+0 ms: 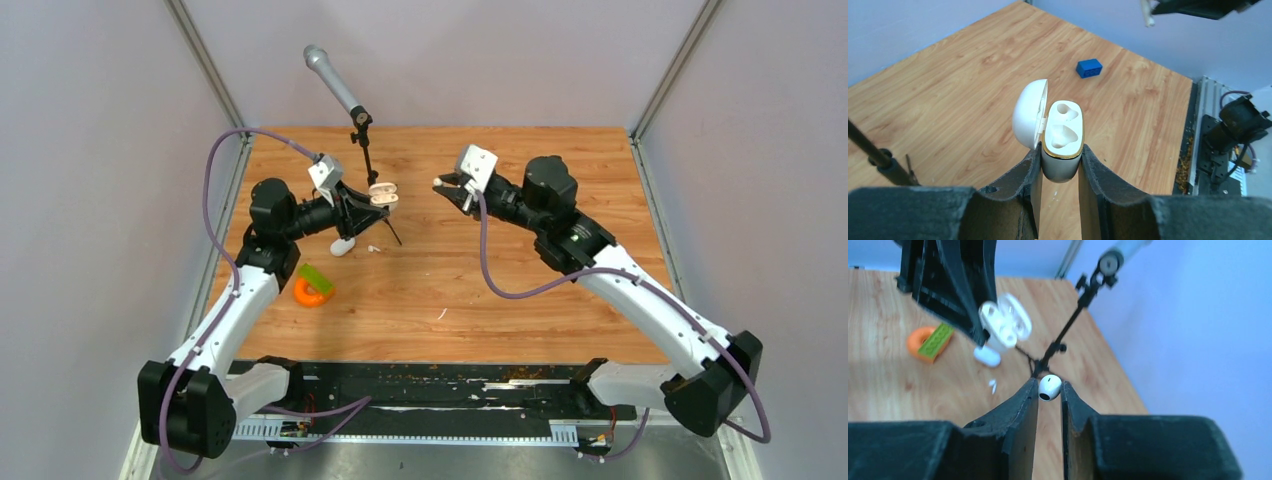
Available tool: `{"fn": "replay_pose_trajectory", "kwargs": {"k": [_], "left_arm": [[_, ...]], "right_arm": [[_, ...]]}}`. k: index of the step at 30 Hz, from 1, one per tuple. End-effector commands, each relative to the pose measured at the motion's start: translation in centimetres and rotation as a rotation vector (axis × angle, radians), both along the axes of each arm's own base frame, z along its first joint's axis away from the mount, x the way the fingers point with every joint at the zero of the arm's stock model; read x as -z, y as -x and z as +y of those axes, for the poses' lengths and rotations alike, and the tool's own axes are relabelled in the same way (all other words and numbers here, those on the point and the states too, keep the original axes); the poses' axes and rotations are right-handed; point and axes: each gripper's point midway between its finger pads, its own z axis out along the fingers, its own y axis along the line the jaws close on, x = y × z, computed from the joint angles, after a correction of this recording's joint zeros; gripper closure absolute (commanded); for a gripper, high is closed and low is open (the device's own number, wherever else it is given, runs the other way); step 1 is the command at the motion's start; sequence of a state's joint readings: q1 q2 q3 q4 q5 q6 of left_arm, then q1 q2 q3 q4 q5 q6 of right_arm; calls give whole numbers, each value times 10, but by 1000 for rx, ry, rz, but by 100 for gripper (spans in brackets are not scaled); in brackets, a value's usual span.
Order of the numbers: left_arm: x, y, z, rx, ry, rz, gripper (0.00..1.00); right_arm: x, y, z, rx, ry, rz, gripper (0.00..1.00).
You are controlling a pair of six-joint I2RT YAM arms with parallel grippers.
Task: Insert the wireless bluetooth earbuds into the charging case
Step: Pick up the earbud from the center of the board, then place the earbud in the charging case.
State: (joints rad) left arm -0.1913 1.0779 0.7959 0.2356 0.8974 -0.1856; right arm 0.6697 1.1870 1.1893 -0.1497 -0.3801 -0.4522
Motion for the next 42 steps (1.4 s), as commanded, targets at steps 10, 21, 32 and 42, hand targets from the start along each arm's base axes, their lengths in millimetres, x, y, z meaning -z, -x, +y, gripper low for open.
{"fn": "replay_pose_trajectory", "kwargs": {"k": [10,21,32,42], "left_arm": [[-57,21,-20,133,61,-109,93],[-69,23,-21,145,77,-111,93],[-78,27,-21,158,77,-141,93],[-79,30,-20,156,77,-158,93]], "right_arm": [[-79,20,69,-232,-165,-619,100],[-73,31,88,-288,-201,-653,100],[-67,27,100,-303,-198,-682,100],[-57,25,106,-327,-160,-664,100]]}}
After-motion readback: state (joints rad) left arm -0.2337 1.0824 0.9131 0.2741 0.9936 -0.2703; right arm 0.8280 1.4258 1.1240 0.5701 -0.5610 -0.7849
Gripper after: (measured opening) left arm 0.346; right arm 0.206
